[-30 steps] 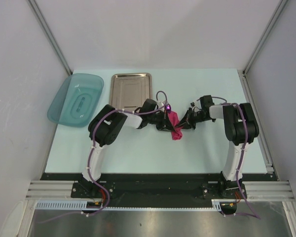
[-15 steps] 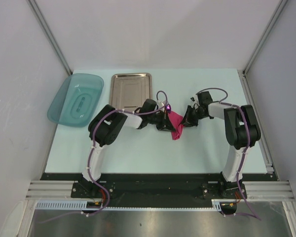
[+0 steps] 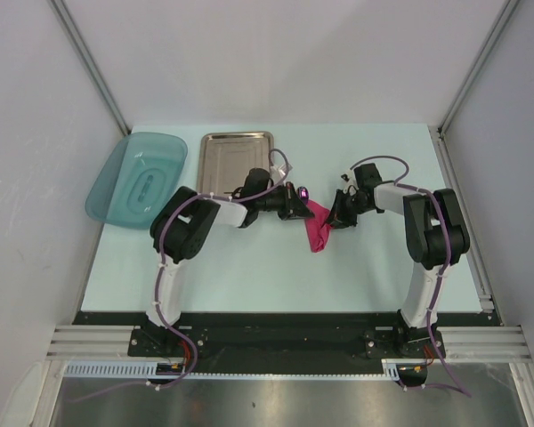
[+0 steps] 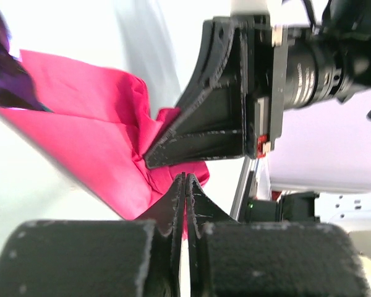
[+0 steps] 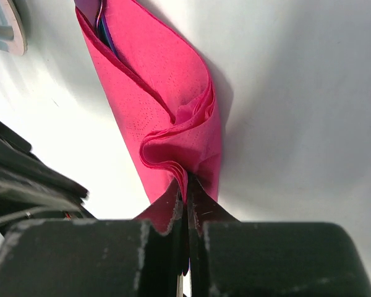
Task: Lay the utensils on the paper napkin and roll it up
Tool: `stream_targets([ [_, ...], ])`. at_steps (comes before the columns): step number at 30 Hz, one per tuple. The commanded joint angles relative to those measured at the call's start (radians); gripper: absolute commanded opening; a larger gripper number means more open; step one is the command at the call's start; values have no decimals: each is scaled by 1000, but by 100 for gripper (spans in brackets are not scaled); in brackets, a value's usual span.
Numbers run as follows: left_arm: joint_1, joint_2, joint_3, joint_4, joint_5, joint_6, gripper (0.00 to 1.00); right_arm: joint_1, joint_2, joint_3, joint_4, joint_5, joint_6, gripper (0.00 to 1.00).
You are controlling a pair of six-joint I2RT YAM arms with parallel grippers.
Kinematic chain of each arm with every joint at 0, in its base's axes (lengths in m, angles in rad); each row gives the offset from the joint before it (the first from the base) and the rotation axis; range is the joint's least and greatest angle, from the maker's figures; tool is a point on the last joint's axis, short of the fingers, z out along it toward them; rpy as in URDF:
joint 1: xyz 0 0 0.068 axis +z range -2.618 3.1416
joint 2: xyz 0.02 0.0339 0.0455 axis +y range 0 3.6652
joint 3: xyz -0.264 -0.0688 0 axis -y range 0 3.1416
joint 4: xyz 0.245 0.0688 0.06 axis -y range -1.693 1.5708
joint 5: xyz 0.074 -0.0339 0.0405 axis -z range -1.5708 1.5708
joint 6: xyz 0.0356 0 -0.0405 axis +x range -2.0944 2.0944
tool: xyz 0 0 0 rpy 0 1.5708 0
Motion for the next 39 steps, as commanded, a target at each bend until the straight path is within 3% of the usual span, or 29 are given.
stream_targets([
  [1, 14, -5, 30, 70, -17, -51, 2, 7, 23, 0, -8, 139, -53, 0],
  [14, 11, 94, 101, 27, -74, -38, 0, 16, 14, 9, -11, 115, -46, 0],
  [25, -15, 129, 151, -181, -148, 86, 0, 24, -17, 31, -26, 92, -47, 0],
  [39, -38, 144, 233, -413, -232, 222, 0, 63, -190, 68, -54, -20, -67, 3],
])
